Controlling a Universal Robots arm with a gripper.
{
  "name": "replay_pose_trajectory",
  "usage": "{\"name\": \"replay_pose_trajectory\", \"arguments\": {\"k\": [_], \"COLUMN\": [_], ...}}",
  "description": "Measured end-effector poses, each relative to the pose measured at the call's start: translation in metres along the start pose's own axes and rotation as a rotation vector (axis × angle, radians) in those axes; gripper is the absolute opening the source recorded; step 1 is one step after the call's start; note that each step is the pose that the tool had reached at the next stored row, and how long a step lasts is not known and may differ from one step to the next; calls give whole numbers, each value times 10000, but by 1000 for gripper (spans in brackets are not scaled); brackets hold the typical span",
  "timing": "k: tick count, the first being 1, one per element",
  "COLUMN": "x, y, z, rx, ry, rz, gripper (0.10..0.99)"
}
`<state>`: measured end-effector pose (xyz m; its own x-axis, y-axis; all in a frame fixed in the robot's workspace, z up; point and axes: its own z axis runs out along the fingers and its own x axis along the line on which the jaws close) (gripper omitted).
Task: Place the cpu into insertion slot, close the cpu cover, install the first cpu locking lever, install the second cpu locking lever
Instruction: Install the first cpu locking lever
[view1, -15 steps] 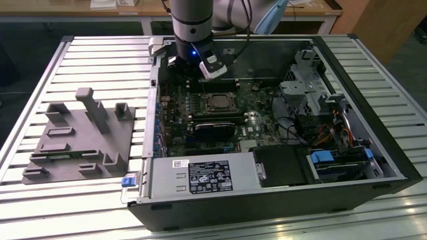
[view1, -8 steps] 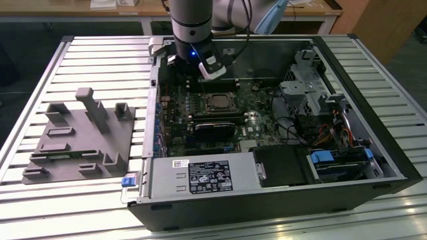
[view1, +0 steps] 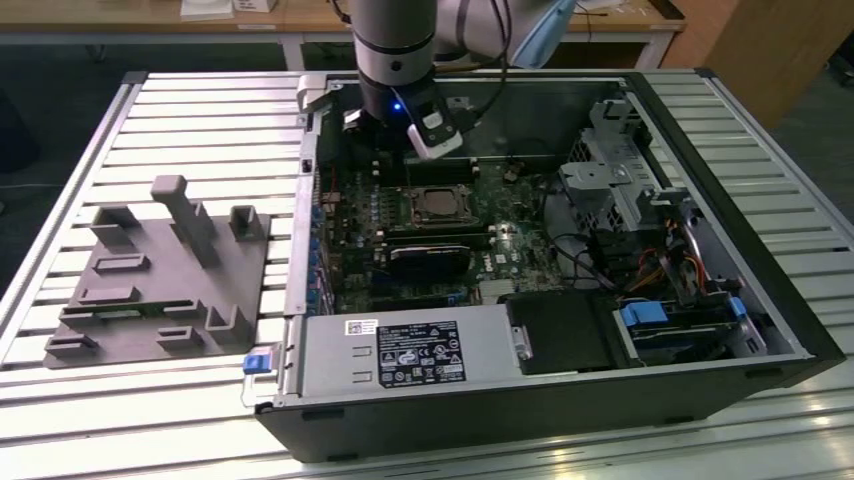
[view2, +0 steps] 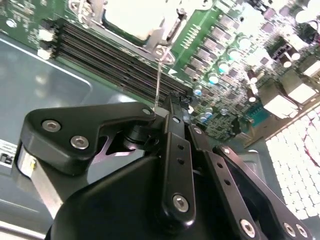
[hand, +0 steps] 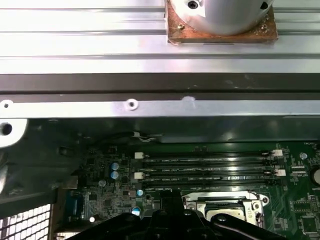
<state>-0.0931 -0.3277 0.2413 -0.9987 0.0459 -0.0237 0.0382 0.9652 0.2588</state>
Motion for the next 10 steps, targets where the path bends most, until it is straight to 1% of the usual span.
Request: {"name": "replay_pose_trajectory", "arguments": {"k": [5,10], "x": [-148,-318], "y": [6,12], "z": [6,12], "rx": [0,0], "ry": [3,9], "rz": [1,3], "gripper": [106,106]}}
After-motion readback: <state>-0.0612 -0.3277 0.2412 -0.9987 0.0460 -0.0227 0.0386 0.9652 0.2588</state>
